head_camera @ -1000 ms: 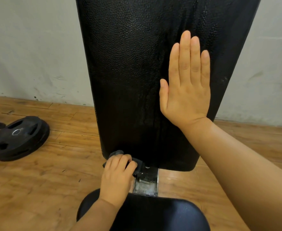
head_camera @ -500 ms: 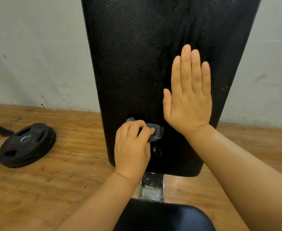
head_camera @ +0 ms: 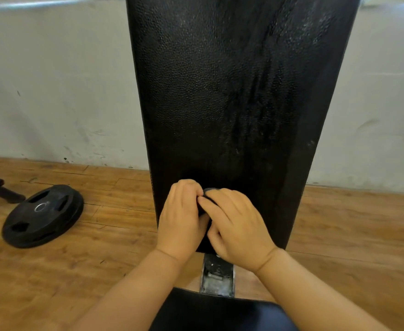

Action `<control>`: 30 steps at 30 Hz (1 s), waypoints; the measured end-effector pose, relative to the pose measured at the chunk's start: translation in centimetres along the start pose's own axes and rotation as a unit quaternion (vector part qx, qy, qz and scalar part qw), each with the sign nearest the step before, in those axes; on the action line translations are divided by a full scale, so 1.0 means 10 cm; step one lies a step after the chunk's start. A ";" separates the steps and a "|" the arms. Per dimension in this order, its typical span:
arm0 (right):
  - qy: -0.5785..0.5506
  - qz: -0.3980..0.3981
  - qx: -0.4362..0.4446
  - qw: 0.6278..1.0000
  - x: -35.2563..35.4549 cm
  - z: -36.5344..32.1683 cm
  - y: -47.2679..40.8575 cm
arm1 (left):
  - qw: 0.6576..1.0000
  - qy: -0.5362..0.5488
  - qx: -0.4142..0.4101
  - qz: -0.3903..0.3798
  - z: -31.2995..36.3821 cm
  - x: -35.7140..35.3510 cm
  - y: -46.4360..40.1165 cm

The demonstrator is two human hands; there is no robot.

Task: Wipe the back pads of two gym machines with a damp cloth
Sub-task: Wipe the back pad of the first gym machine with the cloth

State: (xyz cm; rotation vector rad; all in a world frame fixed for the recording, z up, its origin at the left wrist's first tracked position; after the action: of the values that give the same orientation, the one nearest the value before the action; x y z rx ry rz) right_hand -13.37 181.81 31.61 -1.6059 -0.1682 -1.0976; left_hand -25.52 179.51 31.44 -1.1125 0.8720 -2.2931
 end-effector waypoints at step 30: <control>0.136 0.133 -0.016 0.982 0.04 0.14 -0.27 | 0.933 -0.302 -0.190 0.054 -0.07 0.18 -1.28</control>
State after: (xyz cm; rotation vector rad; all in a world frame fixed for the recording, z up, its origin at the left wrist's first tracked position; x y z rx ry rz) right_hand -14.07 183.82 33.84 -1.4408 0.2403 -1.1003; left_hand -28.57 187.56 41.07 -1.7543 1.0951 -1.5638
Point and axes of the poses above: each hand's wrist, its own y-axis away from the middle knuckle, its own x-axis out of the back of the hand, z = x × y, the point moved 2 cm from there along -y, towards the middle knuckle, and after that the axes turned 5 degrees about y, right-handed, at the moved point
